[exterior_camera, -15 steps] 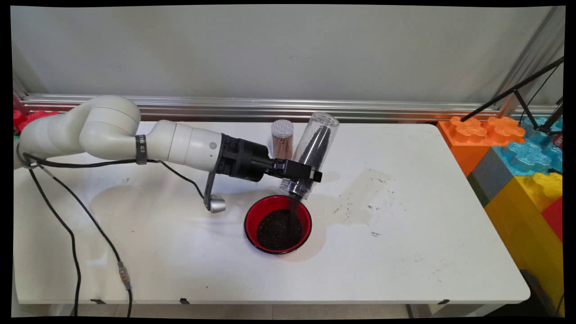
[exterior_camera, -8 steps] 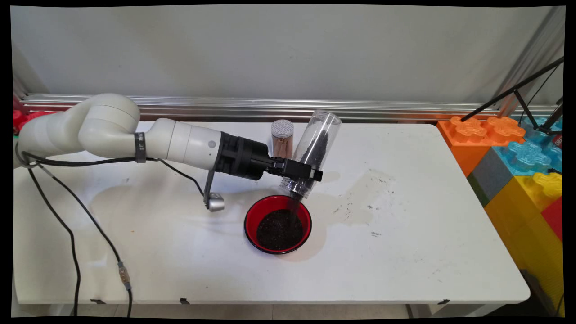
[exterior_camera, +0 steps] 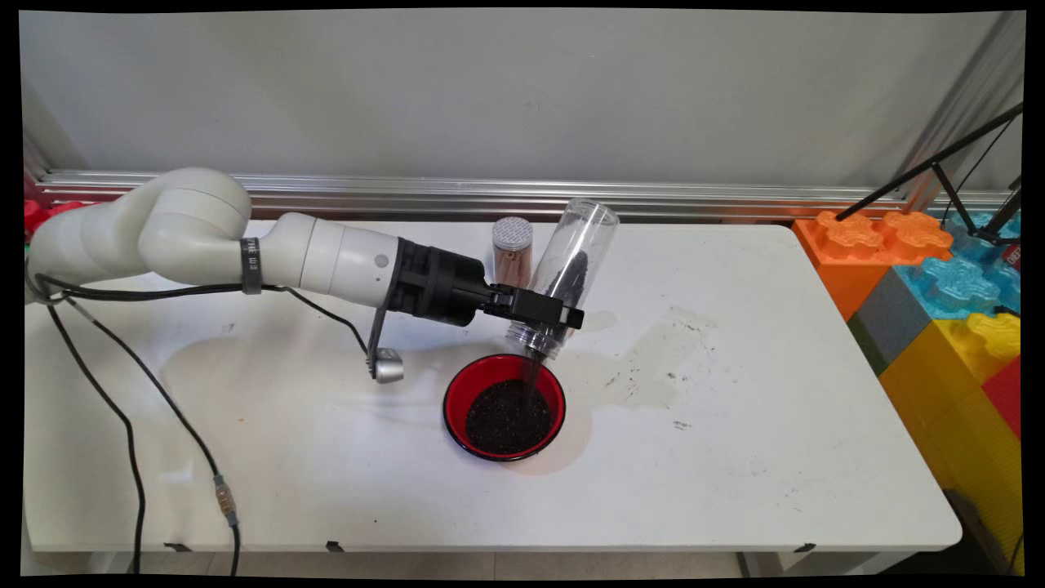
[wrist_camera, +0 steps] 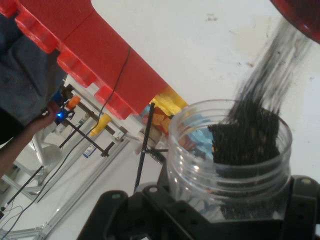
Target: Pour the black seasoning powder in the red bowl
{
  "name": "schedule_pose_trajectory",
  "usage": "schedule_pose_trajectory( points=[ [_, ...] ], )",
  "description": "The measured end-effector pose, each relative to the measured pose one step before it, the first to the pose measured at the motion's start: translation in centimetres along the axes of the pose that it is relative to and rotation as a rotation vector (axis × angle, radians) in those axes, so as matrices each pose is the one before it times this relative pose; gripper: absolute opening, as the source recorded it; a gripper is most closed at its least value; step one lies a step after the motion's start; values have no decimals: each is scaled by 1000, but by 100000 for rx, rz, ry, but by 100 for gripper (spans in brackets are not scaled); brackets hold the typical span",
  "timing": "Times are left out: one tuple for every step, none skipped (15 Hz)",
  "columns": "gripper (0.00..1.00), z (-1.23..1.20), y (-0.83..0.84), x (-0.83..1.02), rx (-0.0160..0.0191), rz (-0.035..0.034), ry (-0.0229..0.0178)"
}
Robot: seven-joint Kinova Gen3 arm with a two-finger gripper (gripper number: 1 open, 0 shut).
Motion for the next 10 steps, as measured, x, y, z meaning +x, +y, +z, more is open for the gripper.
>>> schedule_pose_trajectory(
  points=[
    [0, -43, 10, -21, -2, 57, -21],
    [0, -26, -4, -12, 23, 60, 22],
    [0, -20, 3, -11, 7, 38, 14],
    [0, -6, 14, -16, 14, 64, 28],
    [0, -15, 5, -11, 16, 28, 0],
    [0, -31, 5, -17, 7, 48, -19],
    [0, -28, 9, -27, 19, 82, -12],
    [0, -27, 1, -13, 27, 10, 2],
    [0, -7, -2, -17, 40, 28, 27],
    [0, -9, -9, -8, 48, 22, 16]
  ],
)
